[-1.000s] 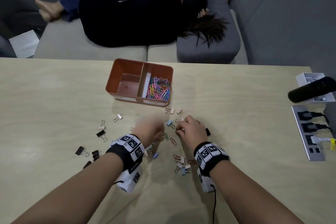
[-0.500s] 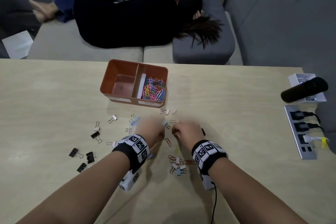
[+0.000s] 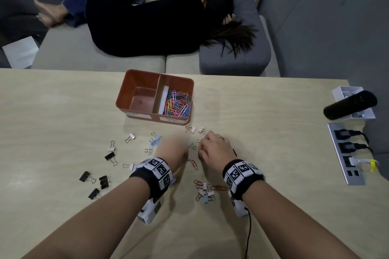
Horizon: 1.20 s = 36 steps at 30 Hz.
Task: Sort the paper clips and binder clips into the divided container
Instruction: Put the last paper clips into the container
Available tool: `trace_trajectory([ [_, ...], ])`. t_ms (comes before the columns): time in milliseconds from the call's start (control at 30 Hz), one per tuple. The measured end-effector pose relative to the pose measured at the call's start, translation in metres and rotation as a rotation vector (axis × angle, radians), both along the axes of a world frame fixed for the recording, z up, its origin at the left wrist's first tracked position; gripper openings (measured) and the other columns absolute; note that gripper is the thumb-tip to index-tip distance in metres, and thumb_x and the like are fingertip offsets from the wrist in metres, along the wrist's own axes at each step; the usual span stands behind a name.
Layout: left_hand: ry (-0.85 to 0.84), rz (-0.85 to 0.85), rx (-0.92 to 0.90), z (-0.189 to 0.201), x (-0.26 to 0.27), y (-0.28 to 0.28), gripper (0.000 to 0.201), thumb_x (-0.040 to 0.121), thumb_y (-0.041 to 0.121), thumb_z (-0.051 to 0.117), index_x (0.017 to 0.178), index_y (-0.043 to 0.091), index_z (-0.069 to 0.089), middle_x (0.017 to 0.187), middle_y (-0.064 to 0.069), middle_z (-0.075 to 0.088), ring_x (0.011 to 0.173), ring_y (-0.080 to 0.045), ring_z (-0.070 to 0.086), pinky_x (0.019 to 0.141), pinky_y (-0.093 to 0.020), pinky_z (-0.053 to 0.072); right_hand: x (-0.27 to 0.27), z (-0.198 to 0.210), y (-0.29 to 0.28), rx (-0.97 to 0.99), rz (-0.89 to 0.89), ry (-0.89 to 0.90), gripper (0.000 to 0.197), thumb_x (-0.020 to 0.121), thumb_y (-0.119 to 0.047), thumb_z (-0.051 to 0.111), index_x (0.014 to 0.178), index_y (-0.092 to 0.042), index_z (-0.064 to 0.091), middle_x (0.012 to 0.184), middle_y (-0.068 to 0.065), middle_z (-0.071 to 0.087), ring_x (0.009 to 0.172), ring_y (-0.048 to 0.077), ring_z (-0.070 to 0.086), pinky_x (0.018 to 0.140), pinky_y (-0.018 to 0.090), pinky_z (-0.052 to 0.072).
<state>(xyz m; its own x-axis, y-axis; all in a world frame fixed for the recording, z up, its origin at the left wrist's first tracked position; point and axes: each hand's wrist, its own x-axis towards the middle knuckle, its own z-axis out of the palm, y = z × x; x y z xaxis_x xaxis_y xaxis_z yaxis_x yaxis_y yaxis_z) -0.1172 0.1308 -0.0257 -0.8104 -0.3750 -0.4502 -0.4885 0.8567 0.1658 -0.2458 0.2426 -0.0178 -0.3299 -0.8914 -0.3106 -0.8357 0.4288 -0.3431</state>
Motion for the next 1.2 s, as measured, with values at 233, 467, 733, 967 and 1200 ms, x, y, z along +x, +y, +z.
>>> trace_trajectory([
  [233,-0.023,-0.035,-0.048,-0.002,0.007,0.0,0.023,0.094,0.03,0.047,0.114,0.027,0.057,0.117,0.002,0.058,0.117,-0.021,0.048,0.1,-0.038,0.034,-0.012,0.014,0.006,-0.158,-0.168,-0.119,0.008,0.094,-0.026,0.049,0.092,-0.024,0.056,0.095,-0.01,0.062,0.094,0.015,0.054,0.088,0.034,0.035],
  [467,0.025,0.088,0.1,0.001,0.01,0.002,0.018,0.091,0.031,0.049,0.104,0.024,0.061,0.108,0.001,0.063,0.109,-0.022,0.051,0.095,-0.035,0.037,-0.016,0.012,0.04,-0.114,-0.371,-0.449,0.013,0.092,-0.009,0.052,0.1,-0.016,0.059,0.083,0.006,0.067,0.076,0.014,0.065,0.076,0.031,0.055],
  [733,0.1,-0.036,0.129,-0.004,0.0,0.023,0.022,0.092,0.037,0.051,0.112,0.029,0.057,0.113,0.005,0.064,0.113,-0.02,0.051,0.094,-0.035,0.034,0.012,0.001,0.054,0.058,-0.137,-0.318,0.018,0.086,-0.021,0.065,0.104,-0.018,0.069,0.103,0.002,0.066,0.096,0.017,0.06,0.091,0.034,0.048],
  [967,0.06,-0.091,0.044,-0.003,-0.003,0.019,0.02,0.092,0.038,0.049,0.108,0.032,0.061,0.112,0.006,0.061,0.114,-0.02,0.049,0.096,-0.037,0.036,0.015,-0.005,0.043,0.173,0.004,-0.29,0.024,0.086,-0.01,0.061,0.109,-0.015,0.066,0.108,0.008,0.061,0.103,0.027,0.058,0.091,0.036,0.046],
  [1200,0.05,-0.086,0.046,-0.002,-0.002,0.021,0.018,0.093,0.034,0.05,0.106,0.032,0.061,0.113,0.005,0.055,0.113,-0.02,0.05,0.093,-0.036,0.035,0.018,-0.008,0.048,0.184,0.043,-0.173,0.017,0.09,-0.021,0.058,0.1,-0.011,0.068,0.107,0.01,0.051,0.096,0.03,0.056,0.073,0.032,0.04],
])
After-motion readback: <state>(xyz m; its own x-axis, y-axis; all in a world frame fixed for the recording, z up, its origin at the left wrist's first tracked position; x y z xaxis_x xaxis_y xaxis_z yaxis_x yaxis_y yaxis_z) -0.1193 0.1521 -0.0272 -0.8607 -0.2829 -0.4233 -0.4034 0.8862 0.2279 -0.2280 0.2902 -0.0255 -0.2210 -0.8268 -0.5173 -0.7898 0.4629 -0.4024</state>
